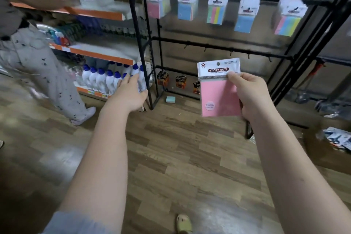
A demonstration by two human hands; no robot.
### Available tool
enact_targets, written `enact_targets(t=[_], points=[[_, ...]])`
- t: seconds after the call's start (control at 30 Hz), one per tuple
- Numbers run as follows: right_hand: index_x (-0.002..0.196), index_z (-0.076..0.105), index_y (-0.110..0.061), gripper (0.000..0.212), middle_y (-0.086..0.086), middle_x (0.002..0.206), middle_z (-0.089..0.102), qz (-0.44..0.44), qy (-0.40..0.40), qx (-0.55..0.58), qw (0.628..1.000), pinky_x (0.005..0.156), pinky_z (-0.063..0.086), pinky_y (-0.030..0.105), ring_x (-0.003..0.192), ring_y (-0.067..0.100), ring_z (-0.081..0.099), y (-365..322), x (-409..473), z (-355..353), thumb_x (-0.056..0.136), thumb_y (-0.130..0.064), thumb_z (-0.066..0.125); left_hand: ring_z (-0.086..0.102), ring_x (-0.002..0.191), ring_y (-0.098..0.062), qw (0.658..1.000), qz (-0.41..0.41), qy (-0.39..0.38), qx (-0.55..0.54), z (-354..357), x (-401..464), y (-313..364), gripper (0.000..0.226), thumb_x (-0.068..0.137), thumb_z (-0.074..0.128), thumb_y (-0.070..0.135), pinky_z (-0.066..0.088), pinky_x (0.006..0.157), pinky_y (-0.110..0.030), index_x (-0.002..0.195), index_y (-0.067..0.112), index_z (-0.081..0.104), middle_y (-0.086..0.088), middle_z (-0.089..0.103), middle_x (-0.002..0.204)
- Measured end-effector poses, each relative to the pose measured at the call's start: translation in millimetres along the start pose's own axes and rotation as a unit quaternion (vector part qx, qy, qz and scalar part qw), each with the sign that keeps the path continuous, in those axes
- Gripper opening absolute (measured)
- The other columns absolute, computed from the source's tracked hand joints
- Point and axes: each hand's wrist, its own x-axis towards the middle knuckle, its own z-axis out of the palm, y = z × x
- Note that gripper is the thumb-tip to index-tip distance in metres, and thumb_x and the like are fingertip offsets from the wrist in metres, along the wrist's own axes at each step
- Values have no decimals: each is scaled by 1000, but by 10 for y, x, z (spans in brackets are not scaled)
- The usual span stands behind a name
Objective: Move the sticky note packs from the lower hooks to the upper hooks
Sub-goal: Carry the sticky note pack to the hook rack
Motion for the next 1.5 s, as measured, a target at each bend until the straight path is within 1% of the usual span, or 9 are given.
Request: enact_targets(t=[0.3, 0.6, 0.83, 0.9, 0.93, 0.97, 1.03, 1.3, 1.5], points=[[66, 58, -17, 27, 10, 79, 61, 9, -22, -3, 1000, 84, 48, 63, 74, 23, 54, -209, 858, 576, 91, -28, 59, -1, 147, -22, 1000, -9, 7, 2, -167, 910, -47, 61, 100, 39, 34, 15, 116, -46, 151, 24, 7, 2, -3, 160], [66, 58, -18, 27, 6, 78, 62, 6, 23, 10, 1000, 82, 49, 66, 77, 28, 61, -349, 1753, 1423, 90, -30, 60, -1, 146, -22, 999, 45, 2, 6, -560, 2297, -282, 63, 99, 43, 29, 13, 116, -44, 152, 19, 10, -2, 1, 159], [60, 57, -18, 30, 2, 68, 59, -9, 75, 23, 997, 84, 48, 66, 74, 25, 57, -536, 2380, 2031, 87, -30, 62, 1, 146, -21, 997, 73, 10, 14, -889, 3257, -435, 63, 99, 42, 30, 13, 117, -44, 152, 20, 9, -3, 1, 160], [59, 56, -19, 31, -2, 65, 58, -14, 97, 31, 995, 86, 51, 56, 71, 21, 54, -544, 2533, 2155, 87, -29, 62, 2, 146, -21, 997, 76, 10, 11, -906, 3453, -465, 62, 99, 42, 29, 15, 117, -45, 152, 21, 11, -3, 2, 160], [59, 56, -19, 31, -4, 63, 57, -21, 109, 40, 993, 79, 52, 48, 68, 19, 52, -554, 2605, 2209, 88, -27, 61, 4, 146, -21, 997, 78, 10, 8, -905, 3545, -470, 62, 98, 43, 29, 16, 116, -45, 151, 22, 11, -3, 2, 159], [60, 55, -19, 31, -5, 62, 57, -29, 119, 50, 991, 73, 49, 40, 66, 18, 50, -569, 2679, 2259, 89, -26, 61, 5, 146, -21, 997, 81, 12, 4, -904, 3633, -467, 62, 98, 43, 29, 17, 116, -45, 151, 22, 12, -2, 3, 159], [61, 54, -20, 29, -5, 64, 57, -42, 130, 63, 989, 68, 42, 33, 66, 17, 49, -610, 2847, 2339, 90, -25, 60, 8, 146, -21, 995, 93, 21, -7, -906, 3808, -429, 61, 98, 43, 27, 19, 116, -44, 151, 23, 13, -1, 5, 159], [64, 52, -22, 28, -3, 71, 51, -50, 123, 72, 989, 72, 36, 31, 78, 16, 46, -825, 3758, 2533, 89, -27, 62, 23, 142, -23, 986, 109, 114, -45, -1081, 4579, -189, 59, 97, 45, 25, 26, 111, -43, 150, 23, 18, 0, 14, 158], [64, 52, -22, 30, -4, 66, 52, -71, 99, 31, 992, 68, 37, 31, 72, 16, 47, -1161, 4498, 2645, 91, -31, 59, 29, 139, -23, 977, 99, 171, -80, -1203, 5219, 136, 58, 98, 46, 23, 31, 109, -40, 150, 22, 21, -4, 23, 155]])
